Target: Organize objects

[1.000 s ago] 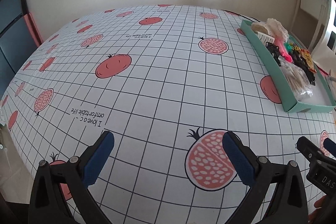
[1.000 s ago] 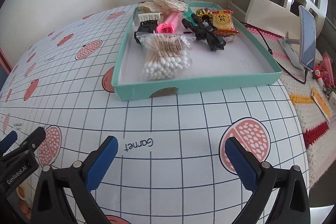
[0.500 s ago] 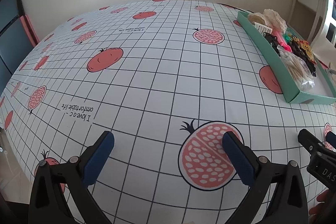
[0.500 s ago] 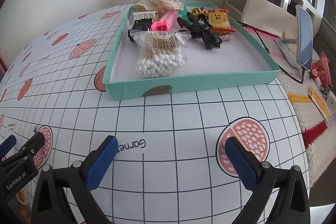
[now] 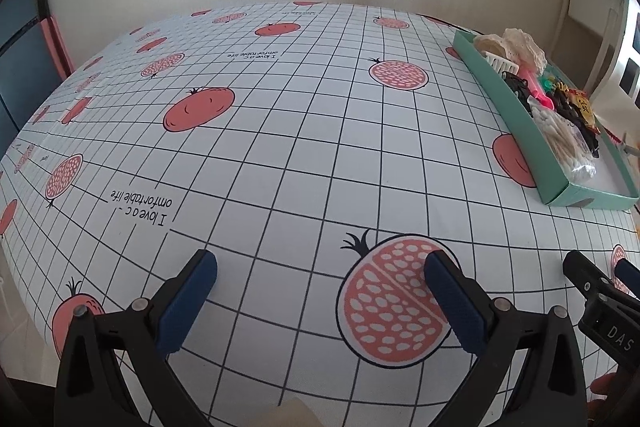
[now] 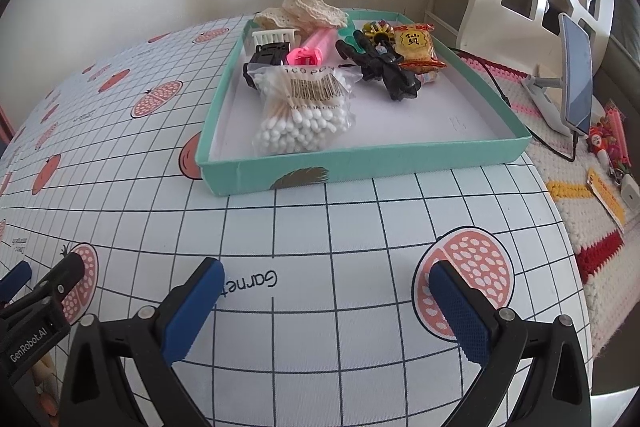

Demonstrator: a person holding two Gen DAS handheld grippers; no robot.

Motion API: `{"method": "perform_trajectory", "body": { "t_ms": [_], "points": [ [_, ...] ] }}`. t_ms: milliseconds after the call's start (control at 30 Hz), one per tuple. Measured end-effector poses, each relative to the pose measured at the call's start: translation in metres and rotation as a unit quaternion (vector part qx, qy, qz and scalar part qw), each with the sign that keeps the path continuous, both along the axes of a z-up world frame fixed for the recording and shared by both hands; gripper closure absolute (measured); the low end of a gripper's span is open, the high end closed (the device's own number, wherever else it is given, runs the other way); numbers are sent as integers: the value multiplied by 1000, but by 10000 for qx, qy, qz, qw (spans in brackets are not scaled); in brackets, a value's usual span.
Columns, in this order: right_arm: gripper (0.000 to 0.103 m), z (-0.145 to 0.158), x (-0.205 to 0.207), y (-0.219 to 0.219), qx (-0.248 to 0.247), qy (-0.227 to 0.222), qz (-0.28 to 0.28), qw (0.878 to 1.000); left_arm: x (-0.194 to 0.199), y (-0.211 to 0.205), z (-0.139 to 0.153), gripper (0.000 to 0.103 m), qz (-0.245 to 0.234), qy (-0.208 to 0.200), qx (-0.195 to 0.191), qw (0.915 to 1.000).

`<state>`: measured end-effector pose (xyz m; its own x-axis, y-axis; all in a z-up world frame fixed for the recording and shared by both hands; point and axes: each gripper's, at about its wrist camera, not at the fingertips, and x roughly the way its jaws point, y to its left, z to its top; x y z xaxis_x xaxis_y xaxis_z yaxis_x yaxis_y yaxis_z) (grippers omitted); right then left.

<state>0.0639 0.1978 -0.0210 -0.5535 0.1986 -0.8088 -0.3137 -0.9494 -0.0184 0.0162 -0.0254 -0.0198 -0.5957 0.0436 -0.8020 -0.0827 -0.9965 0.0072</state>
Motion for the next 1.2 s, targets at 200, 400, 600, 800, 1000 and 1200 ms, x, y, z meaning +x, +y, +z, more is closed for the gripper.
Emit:
{"method": "perform_trajectory", "body": {
  "t_ms": [200, 400, 600, 800, 1000, 1200],
  "points": [
    [0, 0, 1, -1, 26, 62, -11, 10000, 0, -1, 0, 0, 11, 8, 12, 10000],
    [0, 0, 1, 0, 26, 66, -8, 10000, 0, 0, 0, 0, 44, 22, 15, 10000],
    [0, 0, 1, 1, 26, 66, -1, 10000, 0, 1, -1, 0, 70, 33, 9, 10000],
    [0, 0, 1, 1, 27, 68, 0, 10000, 1, 1, -1, 0, 67, 34, 8, 10000],
    [0, 0, 1, 0, 28, 70, 0, 10000, 0, 0, -1, 0, 63, 34, 8, 10000],
    [0, 0, 1, 0, 29, 72, -1, 10000, 0, 0, -1, 0, 52, 34, 7, 10000]
  ]
}}
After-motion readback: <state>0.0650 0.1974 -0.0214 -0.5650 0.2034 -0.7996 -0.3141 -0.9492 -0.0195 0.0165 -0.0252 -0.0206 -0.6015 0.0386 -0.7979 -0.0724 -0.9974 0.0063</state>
